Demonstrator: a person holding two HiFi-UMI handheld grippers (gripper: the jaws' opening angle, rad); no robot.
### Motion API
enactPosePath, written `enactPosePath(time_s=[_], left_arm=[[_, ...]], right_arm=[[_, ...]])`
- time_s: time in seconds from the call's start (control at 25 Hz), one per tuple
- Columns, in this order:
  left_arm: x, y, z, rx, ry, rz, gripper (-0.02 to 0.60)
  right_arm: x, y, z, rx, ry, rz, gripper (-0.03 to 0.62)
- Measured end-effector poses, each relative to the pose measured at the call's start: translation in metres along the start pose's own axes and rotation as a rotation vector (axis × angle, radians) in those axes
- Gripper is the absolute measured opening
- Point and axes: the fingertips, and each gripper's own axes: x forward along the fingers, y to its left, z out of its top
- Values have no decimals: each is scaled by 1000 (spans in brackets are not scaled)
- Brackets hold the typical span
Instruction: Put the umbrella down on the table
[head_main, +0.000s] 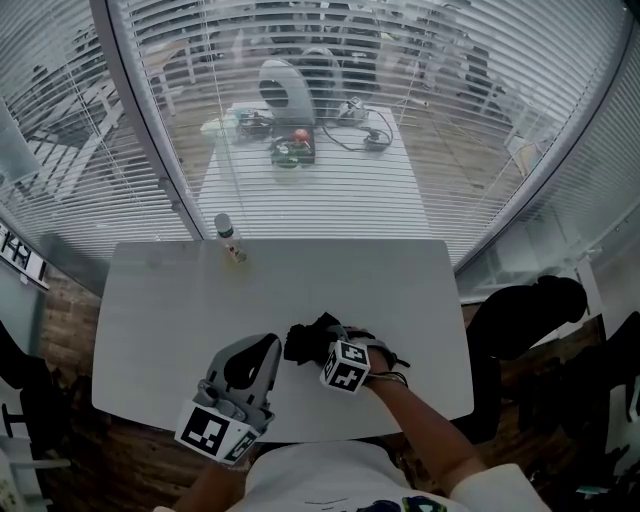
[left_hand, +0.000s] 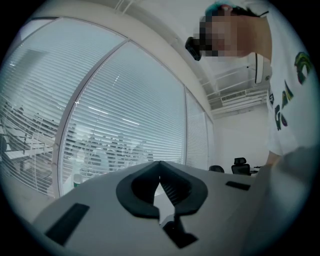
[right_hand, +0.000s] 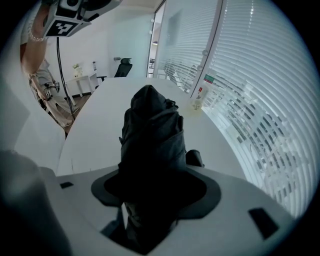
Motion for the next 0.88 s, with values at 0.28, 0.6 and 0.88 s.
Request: enactPosePath(time_s=[0.28, 0.6, 0.88], left_arm=[[-3, 4, 1, -2, 2, 10, 12], [-7, 8, 0, -5, 2, 25, 12], [-9, 12, 0, -6, 1, 38, 12]], right_arm=[[12, 8, -2, -6, 13, 23, 267], [24, 15, -7, -14, 35, 47, 267], [34, 21, -12, -25, 57, 63, 267]])
